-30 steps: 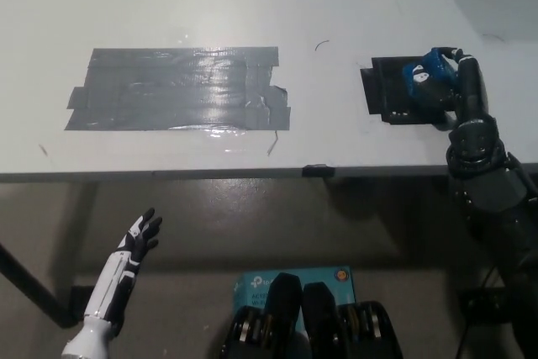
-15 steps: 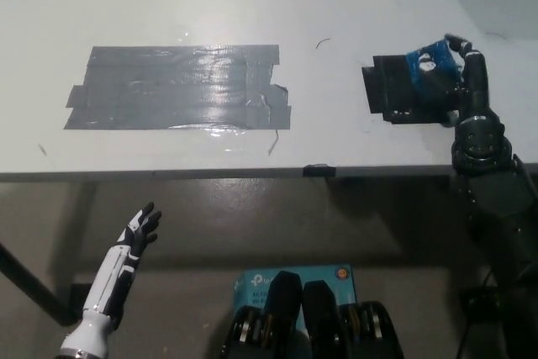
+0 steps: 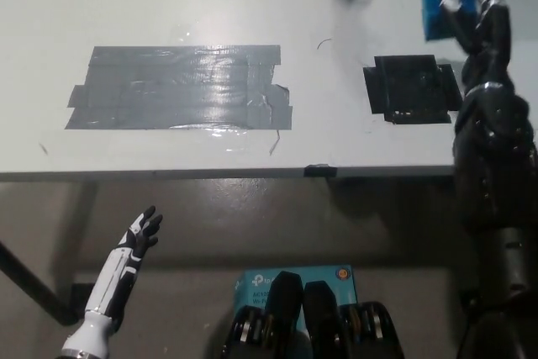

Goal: A rubick's cube is kept in the black marked spot on the table and the robot uses its right arm to pick it up and hands it to a person

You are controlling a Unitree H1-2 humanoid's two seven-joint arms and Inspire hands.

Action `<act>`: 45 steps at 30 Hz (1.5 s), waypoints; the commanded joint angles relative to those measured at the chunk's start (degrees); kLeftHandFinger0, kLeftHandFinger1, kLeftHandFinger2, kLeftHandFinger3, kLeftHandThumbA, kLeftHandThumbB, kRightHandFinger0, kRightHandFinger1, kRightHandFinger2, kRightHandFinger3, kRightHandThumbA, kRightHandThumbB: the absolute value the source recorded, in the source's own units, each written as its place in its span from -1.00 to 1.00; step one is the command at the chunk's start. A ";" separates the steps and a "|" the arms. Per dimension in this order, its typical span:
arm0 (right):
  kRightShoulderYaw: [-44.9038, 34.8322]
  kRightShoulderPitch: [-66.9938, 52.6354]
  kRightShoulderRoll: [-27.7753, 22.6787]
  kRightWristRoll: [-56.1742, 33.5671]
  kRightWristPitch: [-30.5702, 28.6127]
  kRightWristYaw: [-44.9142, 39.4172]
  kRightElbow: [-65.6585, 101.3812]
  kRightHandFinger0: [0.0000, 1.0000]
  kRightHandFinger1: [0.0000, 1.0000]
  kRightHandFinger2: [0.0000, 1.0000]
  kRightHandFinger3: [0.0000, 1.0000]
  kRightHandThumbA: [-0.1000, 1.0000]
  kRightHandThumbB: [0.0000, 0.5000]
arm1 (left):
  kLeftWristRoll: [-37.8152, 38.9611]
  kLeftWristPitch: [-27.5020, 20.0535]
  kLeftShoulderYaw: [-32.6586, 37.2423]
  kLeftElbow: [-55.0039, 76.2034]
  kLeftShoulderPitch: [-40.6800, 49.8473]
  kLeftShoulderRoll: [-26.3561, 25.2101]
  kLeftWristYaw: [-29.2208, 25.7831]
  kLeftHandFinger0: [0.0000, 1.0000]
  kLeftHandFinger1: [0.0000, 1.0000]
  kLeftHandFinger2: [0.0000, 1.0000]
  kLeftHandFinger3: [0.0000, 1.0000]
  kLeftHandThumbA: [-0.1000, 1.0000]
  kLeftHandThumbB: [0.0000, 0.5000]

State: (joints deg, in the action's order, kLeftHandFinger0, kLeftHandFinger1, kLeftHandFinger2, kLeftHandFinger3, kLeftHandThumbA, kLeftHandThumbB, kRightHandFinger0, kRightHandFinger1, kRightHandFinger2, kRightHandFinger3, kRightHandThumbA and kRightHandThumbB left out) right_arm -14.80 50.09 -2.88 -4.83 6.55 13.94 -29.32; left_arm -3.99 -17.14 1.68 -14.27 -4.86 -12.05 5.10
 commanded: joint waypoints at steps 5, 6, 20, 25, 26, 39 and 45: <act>-5.14 4.61 2.86 -16.56 11.83 -4.17 18.56 -1.00 -0.12 0.78 1.00 -1.00 -0.64 | -1.37 -1.16 0.17 1.31 -0.62 -0.90 0.11 1.00 1.00 1.00 1.00 1.00 0.11; -4.94 4.60 2.90 -16.15 12.04 -4.00 18.63 -1.00 -0.11 0.81 1.00 -1.00 -0.60 | -1.40 -1.06 0.16 1.38 -0.61 -0.89 0.11 1.00 1.00 1.00 1.00 1.00 0.09; 3.09 7.46 3.30 -9.31 7.13 -4.82 6.77 -1.00 -0.04 0.59 0.66 -1.00 -0.53 | -1.25 -0.92 0.36 1.79 -0.12 -0.62 0.47 1.00 1.00 1.00 1.00 1.00 0.10; 8.40 13.21 1.46 -3.92 2.04 -4.77 -7.10 -0.85 0.16 0.83 0.72 -1.00 -0.40 | -2.12 -0.64 0.78 2.26 -0.33 -0.48 0.24 1.00 1.00 1.00 1.00 1.00 0.08; 11.20 15.48 0.55 -0.88 -0.03 -4.09 -12.42 -0.90 0.10 0.80 0.74 -1.00 -0.38 | -2.25 -0.39 0.77 2.61 -0.29 -0.53 0.17 1.00 1.00 1.00 1.00 1.00 0.11; 25.84 27.36 -2.12 10.25 -10.09 2.00 -43.41 -0.92 0.07 0.82 0.78 -1.00 -0.29 | -2.30 -0.23 1.00 3.35 -0.62 -0.89 0.47 1.00 1.00 1.00 1.00 1.00 0.09; 27.39 27.47 -2.46 11.36 -12.29 3.50 -47.72 -0.95 0.03 0.82 0.75 -1.00 -0.19 | -2.13 0.02 1.02 3.83 -0.54 -0.99 0.56 1.00 1.00 1.00 1.00 1.00 0.13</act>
State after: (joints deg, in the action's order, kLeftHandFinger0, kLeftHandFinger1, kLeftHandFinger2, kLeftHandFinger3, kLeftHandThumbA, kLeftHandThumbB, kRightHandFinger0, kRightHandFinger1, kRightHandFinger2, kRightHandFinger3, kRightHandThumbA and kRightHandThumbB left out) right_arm 11.48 73.89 -3.90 2.94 0.17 14.56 -75.17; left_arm -5.83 -17.01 2.78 -12.39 -4.88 -12.07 5.12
